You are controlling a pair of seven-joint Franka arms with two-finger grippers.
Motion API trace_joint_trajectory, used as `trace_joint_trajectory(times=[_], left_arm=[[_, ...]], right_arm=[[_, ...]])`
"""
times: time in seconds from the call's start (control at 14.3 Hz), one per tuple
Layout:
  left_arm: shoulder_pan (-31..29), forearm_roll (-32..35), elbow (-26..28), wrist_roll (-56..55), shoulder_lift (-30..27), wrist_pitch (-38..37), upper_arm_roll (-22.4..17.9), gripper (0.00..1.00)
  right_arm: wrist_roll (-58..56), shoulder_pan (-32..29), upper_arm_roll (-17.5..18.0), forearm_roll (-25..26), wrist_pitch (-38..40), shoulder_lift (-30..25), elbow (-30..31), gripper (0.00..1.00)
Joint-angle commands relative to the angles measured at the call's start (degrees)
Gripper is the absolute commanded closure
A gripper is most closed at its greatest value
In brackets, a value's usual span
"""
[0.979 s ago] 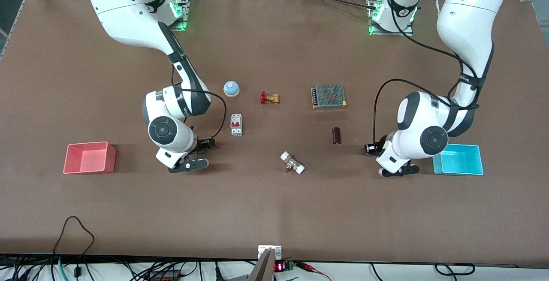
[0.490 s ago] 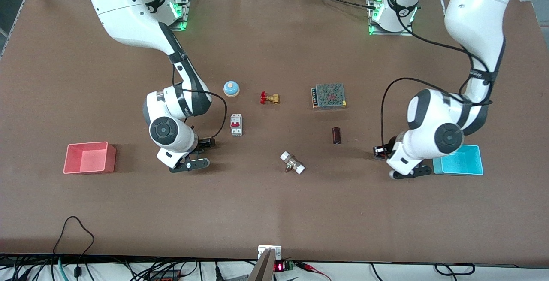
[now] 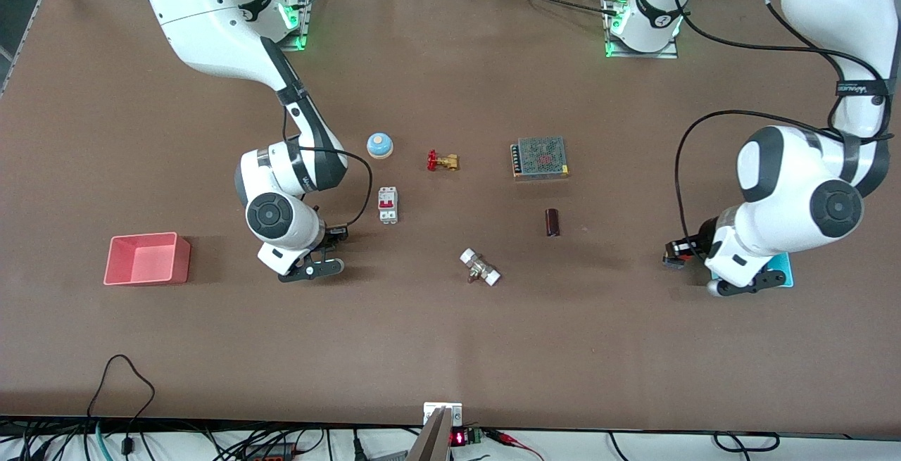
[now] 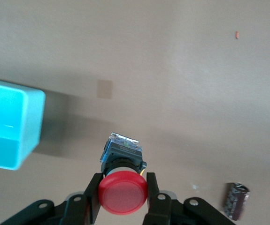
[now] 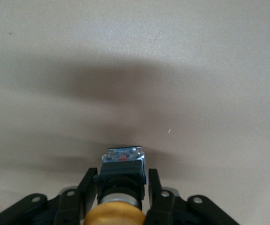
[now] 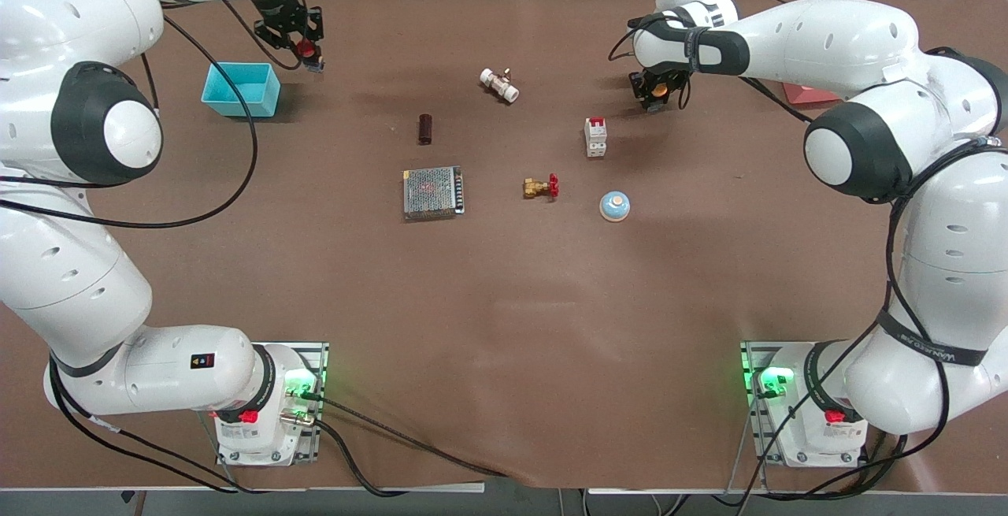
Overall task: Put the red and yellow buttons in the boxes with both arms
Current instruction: 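Carry the yellow button to the pink box while the left gripper carries red to cyan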
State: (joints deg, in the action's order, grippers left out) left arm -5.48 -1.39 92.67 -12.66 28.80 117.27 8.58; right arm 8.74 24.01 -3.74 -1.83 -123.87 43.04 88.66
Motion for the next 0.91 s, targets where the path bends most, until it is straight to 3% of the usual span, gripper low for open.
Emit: trace_joint_trajectory(times=[0.0,0.35,0.49,0.63,0.84], left_arm=[[-3.8,0.1,-0.4,7.6,-0.5,-0.9,0.1,0.69],[-10.0,0.1,-1.5,17.6,0.6,-0.8,0.1,0.69],[-11.6,0.9,-1.5,20.1,1.5,-0.2,0.1,0.69],[-12.7,4.5,-2.7,20.6,3.1,-0.2,0.1,0.69],[-15.0,4.8,-3.5,22.2,4.3,-0.3,0.1,0.69]], right_arm=[[0.1,-0.2,0.1,-0.8,1.3,-0.6,-0.2,0.56],[0.0,-1.4,-0.6,-1.2,2.7,-4.4,-1.0,0.59],[0.0,-4.3,-0.6,-1.0,3.9,-6.2,-2.0,0.61],[-0.6,-7.6,-2.4,-0.9,4.8,-7.3,-2.8,0.61],[-1.3,-13.5,-5.2,-0.5,6.0,-8.1,-2.9,0.61]])
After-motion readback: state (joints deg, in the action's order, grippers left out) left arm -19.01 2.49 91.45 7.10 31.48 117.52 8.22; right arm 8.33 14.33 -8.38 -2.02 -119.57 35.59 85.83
